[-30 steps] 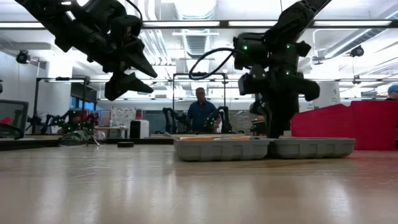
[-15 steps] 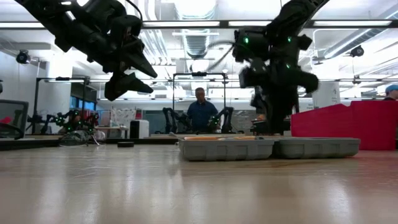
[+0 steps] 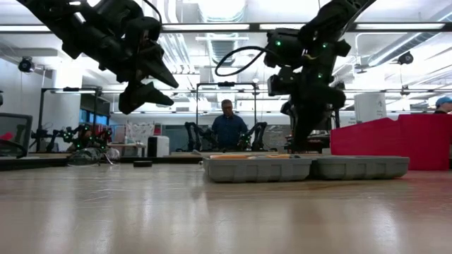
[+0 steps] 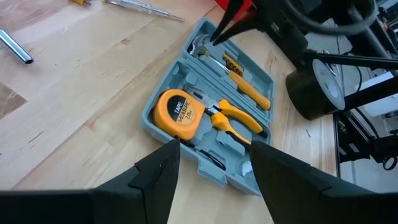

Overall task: Prefit tool cases
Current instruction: Put the yellow screwdriver bit set into the gray pre-fit tool case

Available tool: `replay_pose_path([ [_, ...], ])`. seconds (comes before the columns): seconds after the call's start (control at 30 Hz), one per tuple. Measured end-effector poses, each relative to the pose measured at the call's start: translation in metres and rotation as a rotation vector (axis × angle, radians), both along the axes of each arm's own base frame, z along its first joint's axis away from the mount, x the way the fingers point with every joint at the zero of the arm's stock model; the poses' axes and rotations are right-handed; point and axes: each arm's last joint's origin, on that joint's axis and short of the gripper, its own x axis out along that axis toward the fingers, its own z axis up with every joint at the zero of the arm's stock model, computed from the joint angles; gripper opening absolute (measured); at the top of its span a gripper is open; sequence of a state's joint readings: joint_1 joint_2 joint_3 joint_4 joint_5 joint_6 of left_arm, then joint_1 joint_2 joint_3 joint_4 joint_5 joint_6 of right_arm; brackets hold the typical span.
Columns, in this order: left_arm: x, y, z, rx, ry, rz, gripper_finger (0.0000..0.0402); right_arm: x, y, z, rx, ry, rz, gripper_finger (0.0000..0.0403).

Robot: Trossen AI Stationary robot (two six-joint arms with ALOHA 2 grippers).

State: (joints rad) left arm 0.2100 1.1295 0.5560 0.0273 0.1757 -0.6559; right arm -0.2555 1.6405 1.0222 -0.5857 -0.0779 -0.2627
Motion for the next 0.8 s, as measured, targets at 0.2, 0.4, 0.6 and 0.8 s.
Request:
replay_pose_path([
  [0.2,0.000,0.000,0.000,0.016,0.002,-0.010,0.0204,-0.001,-0.025,0.003,-0.020,-0.069,-0.067,0.0000],
  [0.4,0.000,0.000,-0.001,0.034,0.006,-0.020,0.0204,-0.002,-0.052,0.008,-0.056,-0.164,-0.142,0.0004],
  [0.6,-0.001,0.000,-0.001,0.044,0.009,-0.019,0.0204,0.004,-0.068,0.028,-0.089,-0.236,-0.136,0.0054],
  [0.8,0.002,0.001,-0.005,0.043,0.026,-0.017,0.0204,0.025,-0.080,0.044,-0.128,-0.288,-0.096,0.0133],
])
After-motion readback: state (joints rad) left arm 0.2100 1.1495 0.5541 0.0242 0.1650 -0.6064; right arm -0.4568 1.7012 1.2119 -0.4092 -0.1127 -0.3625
